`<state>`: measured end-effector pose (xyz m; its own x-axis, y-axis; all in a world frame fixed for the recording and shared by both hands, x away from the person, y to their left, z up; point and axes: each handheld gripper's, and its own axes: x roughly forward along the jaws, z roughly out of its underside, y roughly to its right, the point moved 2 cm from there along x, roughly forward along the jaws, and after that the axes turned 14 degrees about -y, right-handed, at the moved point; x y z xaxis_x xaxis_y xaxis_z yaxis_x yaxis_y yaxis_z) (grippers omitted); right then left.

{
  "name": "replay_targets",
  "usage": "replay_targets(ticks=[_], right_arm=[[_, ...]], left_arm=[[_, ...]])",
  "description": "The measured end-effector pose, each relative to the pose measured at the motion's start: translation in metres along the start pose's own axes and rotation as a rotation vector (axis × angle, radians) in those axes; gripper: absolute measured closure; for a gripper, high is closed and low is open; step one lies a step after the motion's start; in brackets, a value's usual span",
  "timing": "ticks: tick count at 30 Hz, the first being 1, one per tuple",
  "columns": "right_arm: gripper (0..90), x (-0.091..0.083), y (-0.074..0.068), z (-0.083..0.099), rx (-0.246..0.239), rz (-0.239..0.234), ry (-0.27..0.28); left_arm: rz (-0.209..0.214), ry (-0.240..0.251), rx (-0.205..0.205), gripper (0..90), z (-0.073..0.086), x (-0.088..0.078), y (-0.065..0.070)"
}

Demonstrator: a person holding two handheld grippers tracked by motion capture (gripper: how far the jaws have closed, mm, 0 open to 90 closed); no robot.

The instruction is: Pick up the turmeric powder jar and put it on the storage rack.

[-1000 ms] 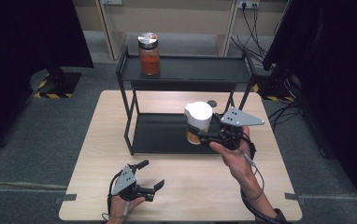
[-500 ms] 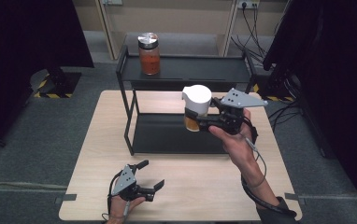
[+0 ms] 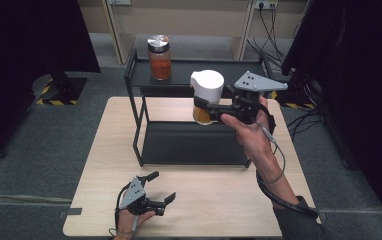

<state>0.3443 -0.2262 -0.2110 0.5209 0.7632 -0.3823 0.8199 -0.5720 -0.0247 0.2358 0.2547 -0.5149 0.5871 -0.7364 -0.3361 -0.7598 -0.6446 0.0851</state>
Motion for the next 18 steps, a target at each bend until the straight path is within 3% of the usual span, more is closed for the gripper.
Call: replay_targets(ticks=[9, 18], right_arm=[[30.9, 0.006, 0.003, -0.022, 0.013, 0.011, 0.002], [30.9, 0.016, 0.005, -0.049, 0.018, 0.06, 0.001]], left_arm=[[0.0, 0.001, 0.0, 3.7, 0.0, 0.0, 0.0], [0.001, 0.002, -0.001, 3.7, 0.0, 0.0, 0.0]])
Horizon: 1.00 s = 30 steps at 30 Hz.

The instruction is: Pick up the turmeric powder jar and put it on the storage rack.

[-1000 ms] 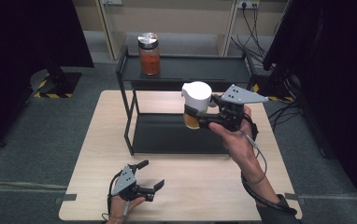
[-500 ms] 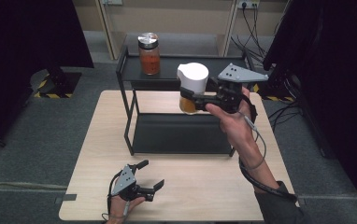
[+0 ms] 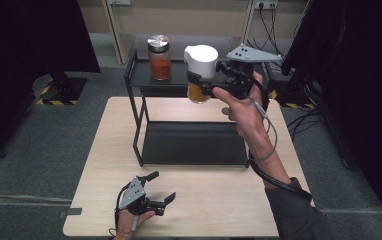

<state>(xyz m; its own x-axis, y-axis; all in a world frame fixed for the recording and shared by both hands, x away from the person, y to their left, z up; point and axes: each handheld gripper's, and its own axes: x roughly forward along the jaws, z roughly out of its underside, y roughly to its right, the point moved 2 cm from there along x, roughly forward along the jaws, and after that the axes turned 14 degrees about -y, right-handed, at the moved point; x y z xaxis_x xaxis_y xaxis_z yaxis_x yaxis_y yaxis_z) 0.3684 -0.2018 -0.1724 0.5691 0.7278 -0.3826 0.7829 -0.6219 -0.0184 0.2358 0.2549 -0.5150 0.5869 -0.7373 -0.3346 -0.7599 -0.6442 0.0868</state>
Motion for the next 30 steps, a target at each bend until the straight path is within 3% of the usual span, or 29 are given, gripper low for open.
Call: replay_targets(ticks=[9, 21, 30], right_arm=[[30.9, 0.019, 0.006, -0.014, 0.024, 0.053, -0.007], [30.9, 0.046, 0.012, -0.021, 0.041, 0.139, -0.011], [30.9, 0.063, 0.016, -0.022, 0.057, 0.178, -0.008]], left_arm=[[0.001, 0.001, -0.004, 3.7, 0.0, 0.0, 0.0], [0.005, -0.001, -0.001, 3.7, 0.0, 0.0, 0.0], [0.014, -0.002, 0.008, 3.7, 0.0, 0.001, 0.001]])
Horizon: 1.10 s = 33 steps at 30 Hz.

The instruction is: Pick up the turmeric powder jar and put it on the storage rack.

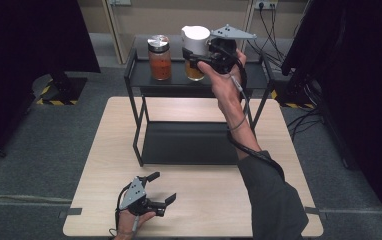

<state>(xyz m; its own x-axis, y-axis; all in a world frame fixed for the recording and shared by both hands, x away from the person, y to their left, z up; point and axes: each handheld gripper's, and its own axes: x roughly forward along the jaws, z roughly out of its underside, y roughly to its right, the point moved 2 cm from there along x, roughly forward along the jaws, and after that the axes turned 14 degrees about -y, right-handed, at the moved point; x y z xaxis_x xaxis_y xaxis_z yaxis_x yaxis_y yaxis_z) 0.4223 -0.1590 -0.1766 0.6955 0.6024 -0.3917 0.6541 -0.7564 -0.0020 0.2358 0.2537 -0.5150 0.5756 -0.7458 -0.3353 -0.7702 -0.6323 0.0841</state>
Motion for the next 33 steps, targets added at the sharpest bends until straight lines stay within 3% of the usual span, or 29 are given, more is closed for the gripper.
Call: replay_targets(ticks=[14, 28, 33], right_arm=[[30.9, 0.019, -0.001, 0.004, 0.012, 0.031, -0.001], [30.1, 0.022, -0.002, 0.008, 0.004, 0.041, 0.008], [14.7, 0.019, -0.005, 0.007, 0.007, 0.053, 0.007]], left_arm=[[0.0, 0.003, 0.0, 3.7, 0.0, 0.0, 0.0], [0.001, 0.001, 0.001, 3.7, 0.0, 0.0, 0.001], [0.002, -0.001, 0.003, 3.7, 0.0, 0.001, 0.001]])
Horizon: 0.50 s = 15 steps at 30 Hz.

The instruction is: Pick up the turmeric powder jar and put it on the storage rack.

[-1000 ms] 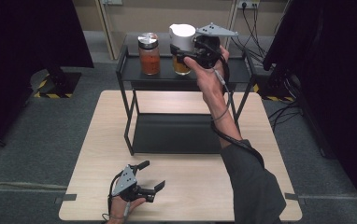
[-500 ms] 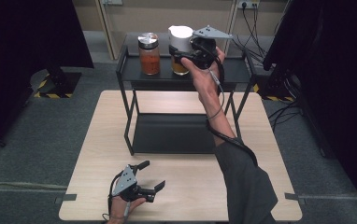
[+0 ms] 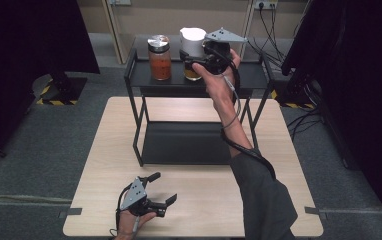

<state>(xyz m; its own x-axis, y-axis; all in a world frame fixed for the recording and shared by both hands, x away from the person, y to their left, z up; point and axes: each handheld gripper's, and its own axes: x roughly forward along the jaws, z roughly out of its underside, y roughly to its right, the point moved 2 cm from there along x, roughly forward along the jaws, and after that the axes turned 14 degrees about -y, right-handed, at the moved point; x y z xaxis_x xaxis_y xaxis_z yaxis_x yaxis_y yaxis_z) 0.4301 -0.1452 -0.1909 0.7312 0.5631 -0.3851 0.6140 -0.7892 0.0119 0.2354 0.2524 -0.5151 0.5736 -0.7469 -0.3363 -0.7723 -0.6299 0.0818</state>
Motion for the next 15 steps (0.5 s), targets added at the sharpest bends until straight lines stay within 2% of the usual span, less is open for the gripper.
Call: replay_targets(ticks=[7, 15], right_arm=[[4.8, -0.008, -0.003, 0.002, 0.003, 0.017, 0.006], [1.7, -0.018, 0.0, 0.01, 0.003, -0.015, 0.018]], left_arm=[[-0.001, 0.0, 0.002, 3.7, 0.0, 0.0, 0.0], [-0.001, -0.004, 0.003, 3.7, 0.0, 0.0, 0.0]])
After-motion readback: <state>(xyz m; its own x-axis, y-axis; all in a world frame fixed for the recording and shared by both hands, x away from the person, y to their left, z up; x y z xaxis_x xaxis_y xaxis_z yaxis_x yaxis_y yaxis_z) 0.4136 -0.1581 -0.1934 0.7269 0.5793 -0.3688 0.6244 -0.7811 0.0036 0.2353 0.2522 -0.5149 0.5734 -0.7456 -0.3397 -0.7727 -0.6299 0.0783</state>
